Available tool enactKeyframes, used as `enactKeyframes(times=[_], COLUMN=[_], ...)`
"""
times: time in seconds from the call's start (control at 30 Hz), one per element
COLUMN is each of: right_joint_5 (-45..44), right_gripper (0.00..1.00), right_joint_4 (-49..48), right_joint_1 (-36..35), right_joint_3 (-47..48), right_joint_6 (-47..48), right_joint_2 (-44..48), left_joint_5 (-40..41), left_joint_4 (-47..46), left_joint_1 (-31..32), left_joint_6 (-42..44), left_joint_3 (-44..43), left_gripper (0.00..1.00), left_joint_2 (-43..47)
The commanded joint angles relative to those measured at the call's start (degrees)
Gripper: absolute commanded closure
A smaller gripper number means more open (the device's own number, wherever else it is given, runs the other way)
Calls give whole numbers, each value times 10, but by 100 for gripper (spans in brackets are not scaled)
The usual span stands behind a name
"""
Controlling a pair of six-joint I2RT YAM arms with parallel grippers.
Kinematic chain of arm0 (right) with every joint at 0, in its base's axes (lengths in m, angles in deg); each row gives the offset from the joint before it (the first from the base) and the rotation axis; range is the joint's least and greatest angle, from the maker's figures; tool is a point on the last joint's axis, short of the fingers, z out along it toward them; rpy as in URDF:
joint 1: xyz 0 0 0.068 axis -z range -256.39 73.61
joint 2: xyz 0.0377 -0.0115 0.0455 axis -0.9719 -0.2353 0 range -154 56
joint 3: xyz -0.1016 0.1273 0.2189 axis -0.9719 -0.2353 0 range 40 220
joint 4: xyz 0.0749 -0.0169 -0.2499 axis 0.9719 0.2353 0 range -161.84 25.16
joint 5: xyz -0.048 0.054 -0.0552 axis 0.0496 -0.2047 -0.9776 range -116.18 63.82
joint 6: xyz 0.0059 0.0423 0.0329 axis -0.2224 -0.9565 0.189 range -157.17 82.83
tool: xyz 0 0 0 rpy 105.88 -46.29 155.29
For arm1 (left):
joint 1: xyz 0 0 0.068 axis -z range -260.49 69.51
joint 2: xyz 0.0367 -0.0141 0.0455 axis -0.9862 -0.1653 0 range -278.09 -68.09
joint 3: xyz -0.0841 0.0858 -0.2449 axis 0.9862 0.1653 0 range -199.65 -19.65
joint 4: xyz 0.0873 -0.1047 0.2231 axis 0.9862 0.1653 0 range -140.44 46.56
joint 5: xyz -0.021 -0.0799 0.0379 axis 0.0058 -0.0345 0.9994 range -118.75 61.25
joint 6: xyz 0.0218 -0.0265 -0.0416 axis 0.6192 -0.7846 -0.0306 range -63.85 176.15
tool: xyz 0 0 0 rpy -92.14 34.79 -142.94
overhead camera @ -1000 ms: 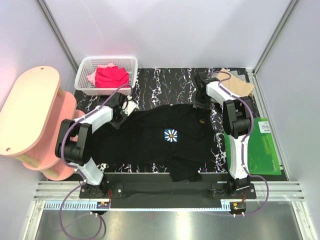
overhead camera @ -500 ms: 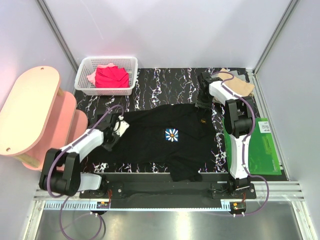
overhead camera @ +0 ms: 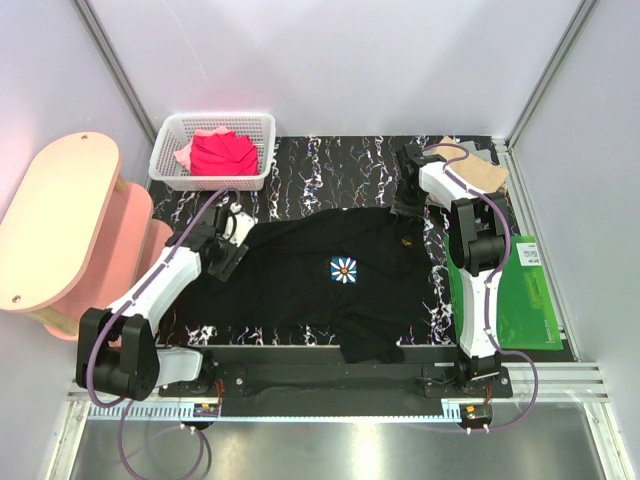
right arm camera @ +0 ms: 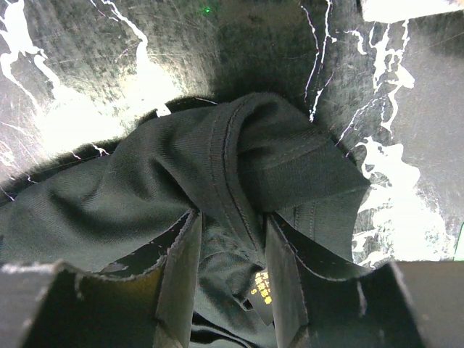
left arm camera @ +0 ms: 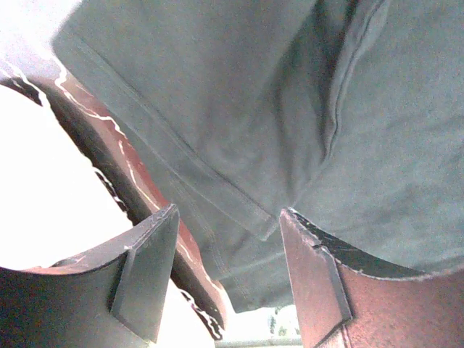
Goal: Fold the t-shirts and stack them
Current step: Fold the flattened tshirt in 1/3 of the way
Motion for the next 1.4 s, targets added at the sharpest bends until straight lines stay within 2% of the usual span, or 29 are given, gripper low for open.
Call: enactKeyframes(times=[0.0,0.13,0.27,0.37,0.4,0.43,0.53,0.7,0.77,0.87,1.07,1.2,1.37], right_joint_5=[-12,-9,-9,-8,-8,-8,-3,-2,-5,-12,-16,-16,-19], right_gripper=[54,54,54,54,54,54,54,54,55,55,55,55,55], right_joint_4=[-8,-9,-9,-9,-10,-10,-14,-16,-17,-17,-15,-16,-15], right_joint_1=[7,8,7,7,7,7,8,7,7,7,10,10,10], right_joint_3=[0,4,4,3,3,2,-1,-7,-10,-10,-3,-2,-3], right_joint_6=[-1,-1,-1,0,0,0,0,3,5,5,5,5,5], right_joint_2=[19,17,15,17,17,17,20,25,24,24,18,18,14], left_joint_5=[-11,-7,1,8,11,12,17,25,32,47,75,80,75], left_joint_4=[13,0,-12,-21,-25,-29,-42,-46,-43,-45,-68,-79,-80], left_joint_1=[-2,-2,-2,-2,-3,-4,-5,-11,-13,-33,-133,-163,-167], left_joint_6=[1,15,21,28,33,35,41,52,59,87,173,206,198], left_joint_3=[27,63,63,55,53,51,42,22,21,31,65,77,68], left_gripper=[38,40,44,56,64,69,75,79,89,96,99,98,98], left_joint_2=[-5,-12,-31,-50,-61,-65,-91,-124,-120,-100,-72,-59,-66])
